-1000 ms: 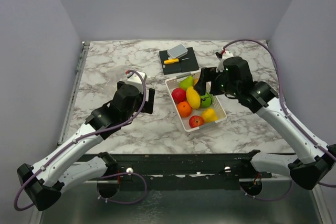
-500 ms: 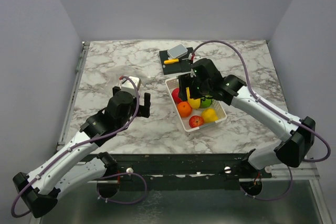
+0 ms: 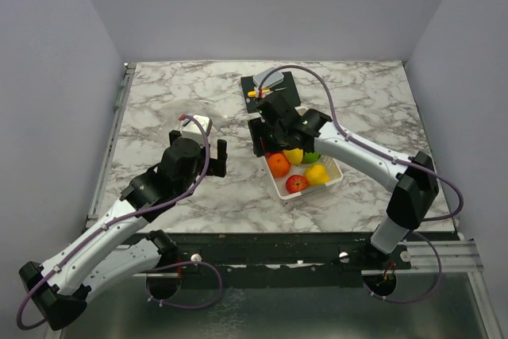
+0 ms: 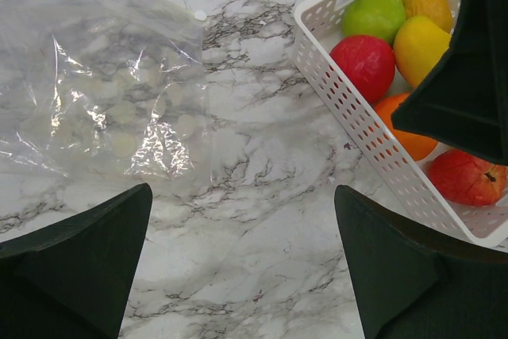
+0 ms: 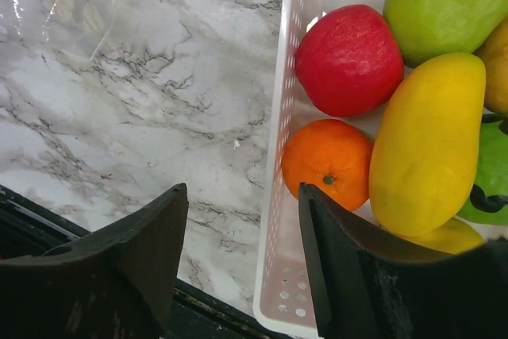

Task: Place the food in the zip-top bag and seal the zipper
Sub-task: Move the bin to the center of the board.

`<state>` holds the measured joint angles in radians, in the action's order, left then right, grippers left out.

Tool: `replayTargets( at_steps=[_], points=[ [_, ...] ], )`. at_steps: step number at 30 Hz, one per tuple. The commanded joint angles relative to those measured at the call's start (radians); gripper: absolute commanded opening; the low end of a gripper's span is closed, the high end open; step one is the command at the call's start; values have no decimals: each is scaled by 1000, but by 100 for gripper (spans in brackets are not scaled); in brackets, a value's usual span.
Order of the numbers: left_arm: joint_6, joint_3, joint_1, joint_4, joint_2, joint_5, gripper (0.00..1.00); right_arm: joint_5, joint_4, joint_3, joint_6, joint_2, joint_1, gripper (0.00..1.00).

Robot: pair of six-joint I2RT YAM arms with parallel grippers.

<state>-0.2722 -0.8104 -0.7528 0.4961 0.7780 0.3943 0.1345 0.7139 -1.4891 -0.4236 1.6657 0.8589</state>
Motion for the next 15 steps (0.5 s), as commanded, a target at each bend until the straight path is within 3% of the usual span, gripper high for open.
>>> replayTargets(
  at_steps=[1,15],
  points=[
    [3,9,-1,-17,-2,25,99,53,56,-53,-23,66,23,62],
    [4,9,-2,-18,7,25,99,69,74,-55,-78,195,37,51]
  ],
)
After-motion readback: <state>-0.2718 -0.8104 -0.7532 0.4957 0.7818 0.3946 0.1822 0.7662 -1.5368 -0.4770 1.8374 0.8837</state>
